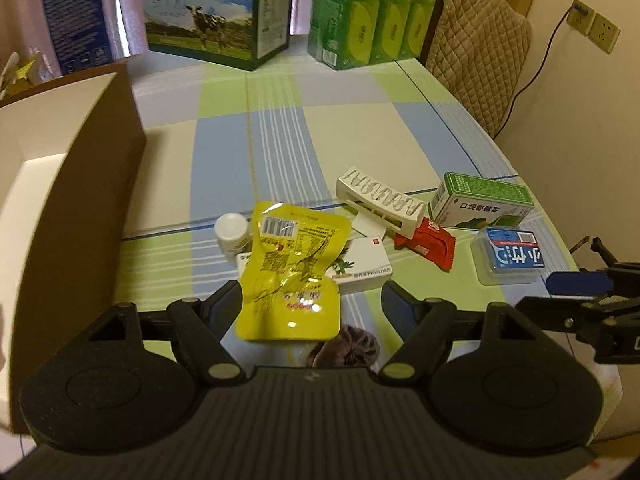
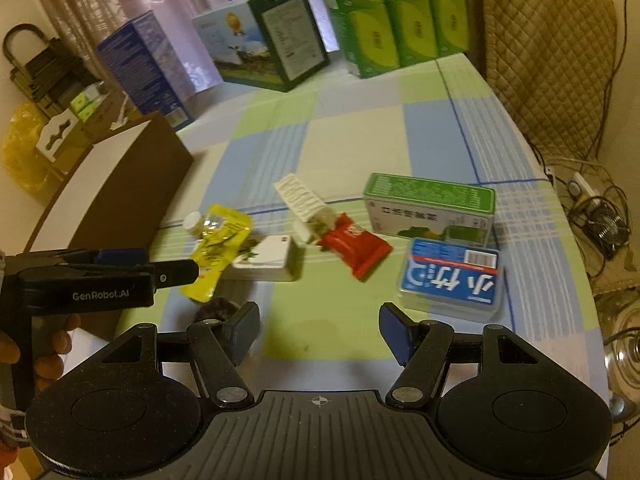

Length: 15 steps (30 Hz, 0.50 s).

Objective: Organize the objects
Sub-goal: 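Grasp the yellow snack packet with the left tool while the right tool grasps the toothpick box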

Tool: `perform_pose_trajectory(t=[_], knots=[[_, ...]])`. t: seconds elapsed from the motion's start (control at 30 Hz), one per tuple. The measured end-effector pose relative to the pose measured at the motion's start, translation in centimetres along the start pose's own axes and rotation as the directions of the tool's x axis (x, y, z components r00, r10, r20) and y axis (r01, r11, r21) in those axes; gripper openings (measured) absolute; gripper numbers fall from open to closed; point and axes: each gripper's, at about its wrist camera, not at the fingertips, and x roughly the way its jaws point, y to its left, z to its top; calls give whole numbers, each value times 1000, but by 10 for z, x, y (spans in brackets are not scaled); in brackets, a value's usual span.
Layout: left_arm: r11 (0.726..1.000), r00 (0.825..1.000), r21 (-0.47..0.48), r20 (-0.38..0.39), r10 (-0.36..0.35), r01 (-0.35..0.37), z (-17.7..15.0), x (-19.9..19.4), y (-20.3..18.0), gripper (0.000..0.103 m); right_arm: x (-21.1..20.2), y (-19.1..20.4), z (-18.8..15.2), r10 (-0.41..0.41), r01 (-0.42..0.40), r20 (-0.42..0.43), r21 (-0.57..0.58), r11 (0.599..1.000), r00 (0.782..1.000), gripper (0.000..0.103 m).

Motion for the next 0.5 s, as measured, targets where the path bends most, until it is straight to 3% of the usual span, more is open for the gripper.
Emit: perform_pose_trajectory(t=[0.37, 0.5], knots=[[999, 995, -7, -90, 35, -36, 10, 64, 16, 75, 18, -25, 1, -45, 48, -41, 60, 997, 998, 63], [1000, 996, -24, -88, 1, -4, 7, 69, 24, 74, 22, -30, 3, -56, 60, -51, 77, 995, 997, 63]])
